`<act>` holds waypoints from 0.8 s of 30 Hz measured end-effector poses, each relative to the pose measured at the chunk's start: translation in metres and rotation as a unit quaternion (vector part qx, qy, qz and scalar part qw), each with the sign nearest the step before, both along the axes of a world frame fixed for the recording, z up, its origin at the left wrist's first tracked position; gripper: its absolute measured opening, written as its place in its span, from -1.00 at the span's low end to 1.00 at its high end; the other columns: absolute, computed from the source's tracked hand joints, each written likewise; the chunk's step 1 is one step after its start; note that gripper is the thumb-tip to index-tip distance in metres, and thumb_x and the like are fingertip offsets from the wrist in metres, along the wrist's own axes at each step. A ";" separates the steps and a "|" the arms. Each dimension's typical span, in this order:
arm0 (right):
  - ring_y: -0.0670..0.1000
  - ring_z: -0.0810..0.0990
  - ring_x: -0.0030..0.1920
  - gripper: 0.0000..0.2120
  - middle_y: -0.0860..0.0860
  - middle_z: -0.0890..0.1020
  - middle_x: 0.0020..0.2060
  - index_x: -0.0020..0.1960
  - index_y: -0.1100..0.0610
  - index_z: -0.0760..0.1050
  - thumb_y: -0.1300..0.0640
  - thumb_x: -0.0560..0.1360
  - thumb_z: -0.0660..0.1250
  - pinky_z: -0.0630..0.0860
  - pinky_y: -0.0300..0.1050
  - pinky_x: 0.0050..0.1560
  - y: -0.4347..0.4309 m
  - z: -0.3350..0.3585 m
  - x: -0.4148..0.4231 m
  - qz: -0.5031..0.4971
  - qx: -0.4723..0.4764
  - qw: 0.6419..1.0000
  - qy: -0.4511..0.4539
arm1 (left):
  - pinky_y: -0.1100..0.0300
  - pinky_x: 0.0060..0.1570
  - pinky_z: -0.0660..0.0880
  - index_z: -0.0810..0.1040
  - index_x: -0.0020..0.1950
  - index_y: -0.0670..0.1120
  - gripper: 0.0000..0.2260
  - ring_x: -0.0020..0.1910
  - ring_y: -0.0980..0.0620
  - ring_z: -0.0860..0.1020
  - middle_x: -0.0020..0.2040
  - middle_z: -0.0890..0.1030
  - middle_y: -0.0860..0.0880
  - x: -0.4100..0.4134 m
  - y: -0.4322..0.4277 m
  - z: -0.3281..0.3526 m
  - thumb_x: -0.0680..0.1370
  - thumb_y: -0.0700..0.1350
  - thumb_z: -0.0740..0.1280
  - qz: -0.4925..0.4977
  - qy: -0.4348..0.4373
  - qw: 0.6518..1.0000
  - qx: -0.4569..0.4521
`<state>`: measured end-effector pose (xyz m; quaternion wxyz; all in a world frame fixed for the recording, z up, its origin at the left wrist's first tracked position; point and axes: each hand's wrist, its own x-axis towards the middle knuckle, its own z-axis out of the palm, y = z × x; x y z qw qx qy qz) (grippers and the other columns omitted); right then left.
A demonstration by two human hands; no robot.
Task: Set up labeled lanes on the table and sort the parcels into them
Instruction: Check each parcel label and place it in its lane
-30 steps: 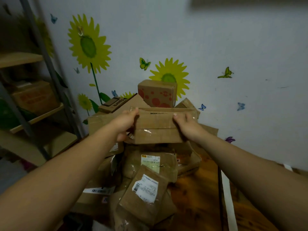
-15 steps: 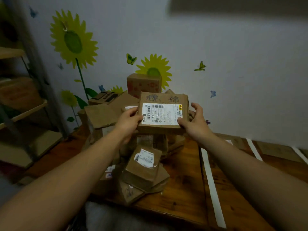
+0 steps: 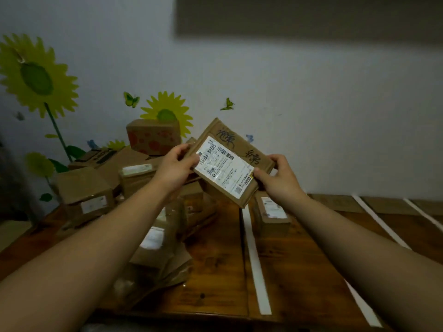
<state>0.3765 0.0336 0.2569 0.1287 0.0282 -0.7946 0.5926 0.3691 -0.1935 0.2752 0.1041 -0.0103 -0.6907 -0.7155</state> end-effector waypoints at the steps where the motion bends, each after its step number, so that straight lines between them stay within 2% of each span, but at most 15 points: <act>1: 0.02 0.64 -0.03 -0.71 -0.19 0.47 -0.02 0.17 0.00 0.32 0.12 0.53 0.35 0.63 0.06 -0.02 0.017 0.002 0.001 -0.008 0.000 1.000 0.008 | 0.18 -0.10 0.56 0.40 0.32 -0.17 -0.68 -0.01 0.02 0.58 0.15 0.55 -0.07 -0.001 0.018 0.000 0.56 -0.24 0.27 -0.002 0.005 1.000 0.000; 3: 0.01 0.63 0.00 -0.70 -0.16 0.46 0.04 0.19 -0.02 0.32 0.10 0.53 0.34 0.63 0.06 0.01 0.052 0.006 0.004 -0.022 0.004 1.000 0.013 | 0.25 -0.27 0.52 0.42 0.26 -0.12 -0.73 -0.13 0.10 0.57 0.04 0.56 -0.02 -0.002 0.055 0.000 0.56 -0.24 0.27 -0.004 0.010 1.000 0.002; 6: 0.06 0.57 0.16 -0.62 -0.14 0.44 0.16 0.27 -0.05 0.32 0.04 0.51 0.36 0.57 0.12 0.12 0.105 0.008 0.005 -0.044 0.033 0.998 0.022 | 0.24 -0.33 0.49 0.45 0.20 -0.09 -0.75 -0.20 0.10 0.58 -0.04 0.56 0.02 -0.002 0.106 -0.003 0.54 -0.28 0.27 -0.012 0.002 1.000 0.006; 10: 0.03 0.50 0.23 -0.58 -0.06 0.44 0.27 0.35 -0.03 0.31 0.02 0.53 0.33 0.53 0.11 0.18 0.164 0.009 0.009 -0.063 0.046 0.997 0.030 | 0.12 -0.17 0.57 0.48 0.06 0.02 -0.82 -0.11 0.04 0.62 -0.03 0.60 0.00 -0.001 0.165 -0.006 0.56 -0.25 0.26 -0.034 -0.015 0.999 0.019; 13: -0.05 0.45 0.23 -0.56 -0.06 0.42 0.29 0.41 0.02 0.29 0.03 0.57 0.29 0.50 -0.05 0.19 0.198 0.008 0.015 -0.085 0.047 0.995 0.038 | 0.06 -0.11 0.59 0.46 0.13 -0.01 -0.81 -0.06 0.00 0.64 0.02 0.61 -0.03 0.001 0.200 -0.013 0.57 -0.22 0.26 -0.048 -0.029 0.998 0.013; 15: 0.01 0.48 0.26 -0.53 -0.06 0.41 0.33 0.44 -0.01 0.26 0.02 0.56 0.29 0.51 0.04 0.22 0.218 0.006 0.016 -0.084 0.036 0.995 0.028 | 0.06 -0.09 0.60 0.45 0.17 -0.02 -0.80 -0.02 -0.02 0.63 0.06 0.60 -0.06 0.003 0.219 -0.018 0.57 -0.21 0.26 -0.053 -0.038 0.998 0.008; 19: 0.06 0.54 0.21 -0.51 -0.06 0.43 0.31 0.44 -0.04 0.27 0.02 0.55 0.31 0.54 0.13 0.18 0.241 -0.003 0.015 -0.076 0.047 0.996 0.003 | 0.09 -0.06 0.60 0.43 0.20 0.00 -0.80 -0.01 -0.01 0.63 0.07 0.61 -0.05 0.004 0.242 -0.025 0.59 -0.17 0.25 -0.052 -0.050 0.997 0.002; 24: 0.06 0.53 0.19 -0.70 -0.12 0.46 0.16 0.25 -0.09 0.38 0.01 0.54 0.32 0.51 0.16 0.20 0.255 -0.018 0.003 -0.088 0.045 0.995 -0.010 | 0.10 -0.07 0.60 0.44 0.24 -0.05 -0.78 0.00 -0.02 0.63 0.09 0.59 -0.08 -0.009 0.256 -0.030 0.59 -0.18 0.23 -0.068 -0.068 0.995 -0.011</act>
